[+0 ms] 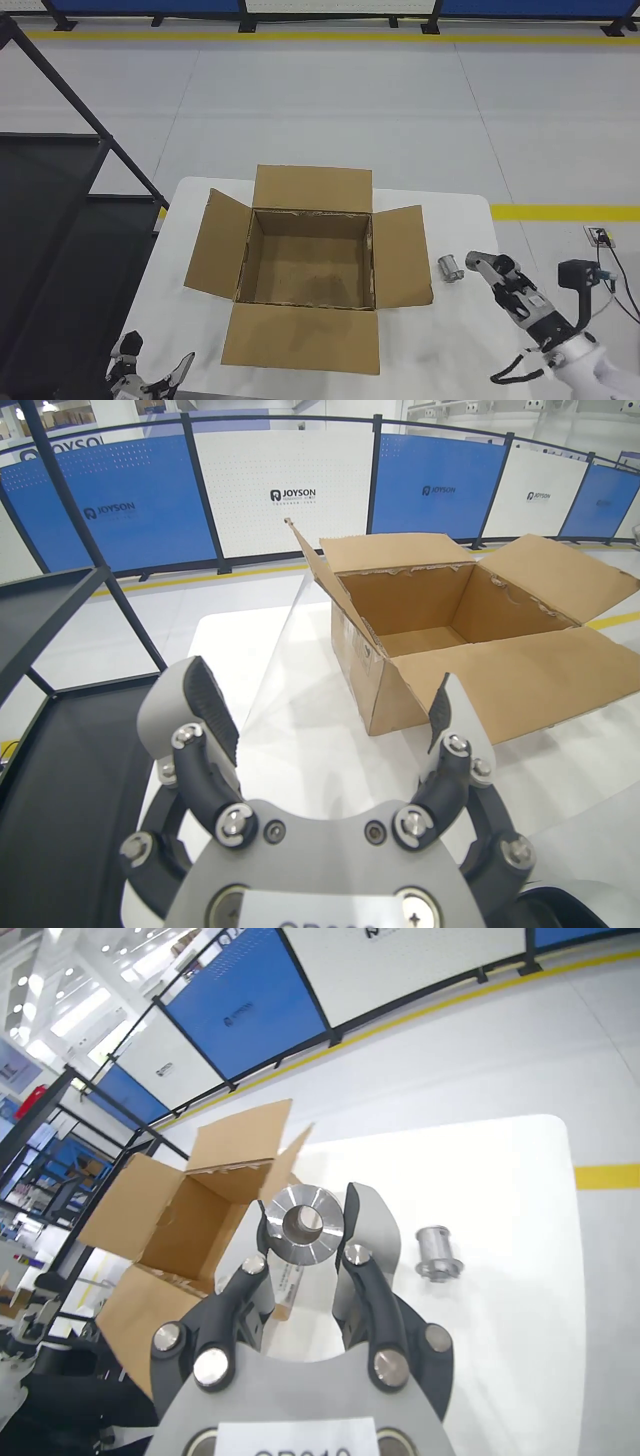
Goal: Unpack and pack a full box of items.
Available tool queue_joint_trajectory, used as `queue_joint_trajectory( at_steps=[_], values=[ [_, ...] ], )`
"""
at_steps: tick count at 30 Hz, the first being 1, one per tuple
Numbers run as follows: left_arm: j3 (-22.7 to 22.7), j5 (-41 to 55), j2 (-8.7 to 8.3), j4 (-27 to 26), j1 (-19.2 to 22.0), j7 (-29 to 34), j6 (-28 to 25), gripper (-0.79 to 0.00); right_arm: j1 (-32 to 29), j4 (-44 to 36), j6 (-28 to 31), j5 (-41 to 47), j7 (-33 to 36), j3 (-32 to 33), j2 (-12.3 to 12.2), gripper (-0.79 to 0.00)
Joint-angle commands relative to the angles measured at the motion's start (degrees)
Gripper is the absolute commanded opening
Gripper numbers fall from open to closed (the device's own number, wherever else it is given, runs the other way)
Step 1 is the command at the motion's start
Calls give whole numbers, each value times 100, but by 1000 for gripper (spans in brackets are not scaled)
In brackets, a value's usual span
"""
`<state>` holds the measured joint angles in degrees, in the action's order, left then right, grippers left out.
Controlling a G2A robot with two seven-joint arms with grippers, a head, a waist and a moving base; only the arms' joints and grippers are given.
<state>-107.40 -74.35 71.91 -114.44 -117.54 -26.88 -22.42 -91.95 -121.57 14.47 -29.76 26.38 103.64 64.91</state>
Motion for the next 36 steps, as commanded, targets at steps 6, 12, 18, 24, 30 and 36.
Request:
queue_joint_trajectory(
  at_steps=[6,12,18,24,30,36],
  values=[
    [-52,36,0,96,-105,-216,-176,0,472,-771,-601,-703,297,-1074,18,-785],
    [-48,-15,-8,157,-122,-246,-322,0,1559,-549,-1418,-1489,608,-2506,105,-785],
    [-48,-15,-8,157,-122,-246,-322,0,1559,-549,-1418,-1489,608,-2506,105,-785],
    [-48,-15,-8,157,-122,-246,-322,0,1559,-549,-1418,-1489,608,-2506,105,-785],
    [-48,-15,-8,157,-122,-246,-322,0,1679,-328,-1195,-1389,565,-2577,111,-785],
    [-48,-15,-8,157,-122,-246,-322,0,3350,878,-679,-1521,1301,-3759,249,-785]
  ],
)
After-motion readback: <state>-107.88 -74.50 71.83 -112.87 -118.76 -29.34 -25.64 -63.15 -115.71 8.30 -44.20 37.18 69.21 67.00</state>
